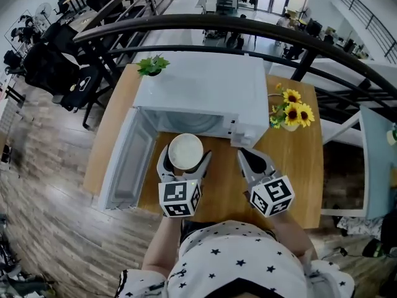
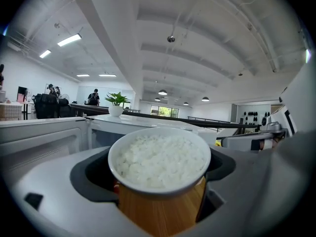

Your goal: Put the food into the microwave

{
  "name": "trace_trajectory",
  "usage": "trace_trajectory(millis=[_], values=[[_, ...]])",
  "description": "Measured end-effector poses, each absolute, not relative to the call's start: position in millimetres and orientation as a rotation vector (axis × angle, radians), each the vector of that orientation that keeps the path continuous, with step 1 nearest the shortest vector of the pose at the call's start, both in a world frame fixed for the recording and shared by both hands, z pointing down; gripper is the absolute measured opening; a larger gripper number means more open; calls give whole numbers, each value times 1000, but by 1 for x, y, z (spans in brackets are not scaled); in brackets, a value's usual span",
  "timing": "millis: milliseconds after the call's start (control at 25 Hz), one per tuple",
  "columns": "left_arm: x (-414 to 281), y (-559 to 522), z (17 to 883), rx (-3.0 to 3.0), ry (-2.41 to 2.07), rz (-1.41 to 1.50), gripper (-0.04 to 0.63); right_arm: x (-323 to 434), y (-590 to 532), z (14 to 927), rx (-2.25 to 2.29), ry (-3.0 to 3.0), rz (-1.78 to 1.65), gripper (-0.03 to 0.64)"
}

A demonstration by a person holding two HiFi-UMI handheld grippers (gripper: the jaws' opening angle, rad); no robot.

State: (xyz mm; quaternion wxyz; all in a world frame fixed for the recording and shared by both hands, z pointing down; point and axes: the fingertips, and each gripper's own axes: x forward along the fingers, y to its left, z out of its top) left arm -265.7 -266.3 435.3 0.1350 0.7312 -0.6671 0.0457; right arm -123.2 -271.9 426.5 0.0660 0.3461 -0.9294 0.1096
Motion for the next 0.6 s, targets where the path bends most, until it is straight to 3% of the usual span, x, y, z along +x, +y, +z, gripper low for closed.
trace_trajectory(millis=[600], values=[[-275, -320, 469, 2226, -1778, 232, 500, -124, -287, 448, 1254, -2691, 390, 5]])
